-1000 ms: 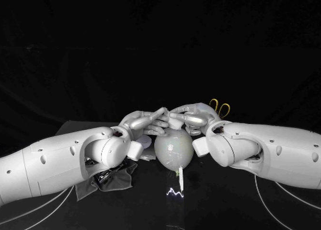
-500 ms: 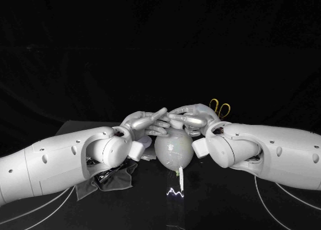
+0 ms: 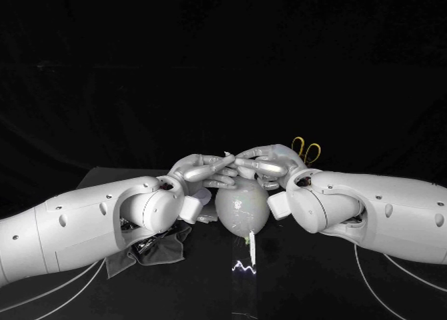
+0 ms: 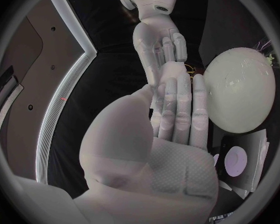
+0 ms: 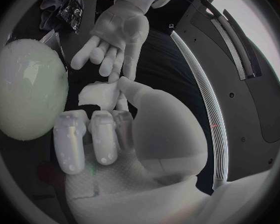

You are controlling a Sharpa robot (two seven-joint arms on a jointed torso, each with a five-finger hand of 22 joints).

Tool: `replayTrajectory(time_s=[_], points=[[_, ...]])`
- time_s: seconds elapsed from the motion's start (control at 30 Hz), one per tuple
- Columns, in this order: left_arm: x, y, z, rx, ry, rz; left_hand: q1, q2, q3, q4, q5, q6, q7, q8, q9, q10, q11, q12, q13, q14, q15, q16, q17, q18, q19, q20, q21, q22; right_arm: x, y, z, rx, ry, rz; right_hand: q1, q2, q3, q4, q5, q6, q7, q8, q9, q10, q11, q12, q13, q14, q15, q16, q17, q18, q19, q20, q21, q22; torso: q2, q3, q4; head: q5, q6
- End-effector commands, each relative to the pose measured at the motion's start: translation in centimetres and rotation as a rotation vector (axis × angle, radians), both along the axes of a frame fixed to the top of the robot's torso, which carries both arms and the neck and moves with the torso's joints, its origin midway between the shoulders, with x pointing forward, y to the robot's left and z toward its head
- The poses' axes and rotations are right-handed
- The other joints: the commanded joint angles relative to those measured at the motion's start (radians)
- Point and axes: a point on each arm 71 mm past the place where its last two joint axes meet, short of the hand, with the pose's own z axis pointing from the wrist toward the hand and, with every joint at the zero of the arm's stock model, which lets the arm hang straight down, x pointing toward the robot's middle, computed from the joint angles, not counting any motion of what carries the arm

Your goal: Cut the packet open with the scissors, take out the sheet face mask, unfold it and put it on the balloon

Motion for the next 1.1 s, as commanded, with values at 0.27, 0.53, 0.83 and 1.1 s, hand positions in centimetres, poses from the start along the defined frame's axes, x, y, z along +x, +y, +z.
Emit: replayTrajectory(time_s=[0.27, 0.53, 0.83, 1.1], points=[[0.06, -0.32, 0.55, -0.037, -0.028, -0.011, 0.031, -0.003, 0.036, 0.0, 0.003, 0.018, -0.002, -0.006, 0.0, 0.016, 0.002, -0.011, -0.005, 0.007, 0.001, -0.017, 0.0, 0.014, -0.006, -0.001, -0.004, -0.003, -0.53, 0.5, -0.21, 0.003, 0.014, 0.049, -0.003, 0.007, 0.007, 0.002, 0.002, 0.004, -0.001, 0.006, 0.061, 0.119, -0.02, 0.004, 0.263, 0.12, -0.019, 0.004, 0.263, -0.014, 0.106, -0.006, 0.006, 0.263, 0.0, 0.0001, -0.0001, 0.0, 0.001], [0.16, -0.21, 0.47, -0.031, -0.021, -0.001, -0.007, -0.01, 0.041, 0.033, 0.002, 0.03, -0.005, -0.005, 0.003, 0.037, -0.001, -0.012, -0.006, 0.028, -0.003, -0.022, 0.007, 0.014, -0.001, -0.001, -0.004, -0.006, -0.83, 0.55, -0.2, 0.002, 0.018, 0.062, -0.004, 0.007, 0.009, 0.001, 0.003, 0.003, -0.001, 0.007, 0.062, 0.119, -0.02, 0.004, 0.263, 0.12, -0.019, 0.004, 0.263, -0.014, 0.106, -0.007, 0.006, 0.263, -0.001, 0.0, 0.0003, 0.001, 0.0], [0.15, -0.21, 0.36, -0.022, -0.008, 0.0, -0.035, -0.023, 0.033, 0.034, 0.002, 0.033, -0.006, -0.006, 0.005, 0.044, -0.002, -0.014, -0.007, 0.035, -0.004, -0.026, 0.011, 0.014, 0.003, -0.002, -0.004, -0.008, -0.95, 0.61, -0.21, -0.001, 0.019, 0.07, -0.004, 0.007, 0.011, 0.0, 0.002, 0.002, -0.001, 0.008, 0.064, 0.119, -0.02, 0.004, 0.263, 0.12, -0.019, 0.004, 0.263, -0.014, 0.106, -0.007, 0.006, 0.263, 0.0, -0.0001, -0.0003, 0.001, 0.0], [0.13, -0.25, 0.34, -0.019, -0.005, 0.001, -0.033, -0.041, 0.029, 0.027, 0.002, 0.034, -0.008, -0.007, 0.005, 0.045, -0.004, -0.017, -0.008, 0.037, -0.005, -0.03, 0.014, 0.014, 0.004, -0.002, -0.005, -0.009, -0.94, 0.65, -0.24, -0.006, 0.019, 0.071, -0.005, 0.007, 0.012, -0.001, 0.002, 0.001, -0.001, 0.009, 0.064, 0.119, -0.02, 0.004, 0.263, 0.12, -0.019, 0.004, 0.263, -0.014, 0.106, -0.007, 0.006, 0.263, 0.0, 0.0001, 0.0003, 0.001, -0.001]])
